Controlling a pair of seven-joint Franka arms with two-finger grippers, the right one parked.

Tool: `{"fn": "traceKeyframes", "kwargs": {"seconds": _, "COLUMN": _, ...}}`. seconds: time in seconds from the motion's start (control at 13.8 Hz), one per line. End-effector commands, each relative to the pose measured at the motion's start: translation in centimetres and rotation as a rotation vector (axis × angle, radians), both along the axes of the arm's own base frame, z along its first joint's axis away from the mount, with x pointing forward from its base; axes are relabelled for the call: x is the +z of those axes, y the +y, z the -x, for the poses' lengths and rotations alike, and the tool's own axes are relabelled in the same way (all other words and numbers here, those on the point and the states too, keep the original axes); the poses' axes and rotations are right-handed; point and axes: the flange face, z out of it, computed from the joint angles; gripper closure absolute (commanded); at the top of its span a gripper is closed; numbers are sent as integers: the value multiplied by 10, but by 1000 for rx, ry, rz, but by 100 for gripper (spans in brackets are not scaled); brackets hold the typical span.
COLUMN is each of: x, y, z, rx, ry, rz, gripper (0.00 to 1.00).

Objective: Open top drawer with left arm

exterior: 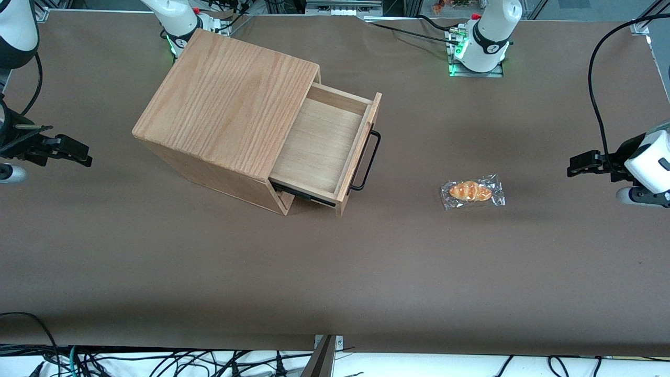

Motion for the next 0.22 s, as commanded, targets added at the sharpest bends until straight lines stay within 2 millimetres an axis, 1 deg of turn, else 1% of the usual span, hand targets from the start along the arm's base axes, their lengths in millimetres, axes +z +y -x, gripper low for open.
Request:
{"fn": "traceKeyframes", "kwargs": {"seconds": 0.0, "x": 8, "y": 3, "z": 4, "rx": 18, "ry": 2, "rz": -6, "gripper": 0}}
{"fn": "traceKeyframes", "kwargs": {"seconds": 0.15, "x": 8, "y": 3, "z": 4, "rx": 19, "ry": 2, "rz": -6, "gripper": 0}}
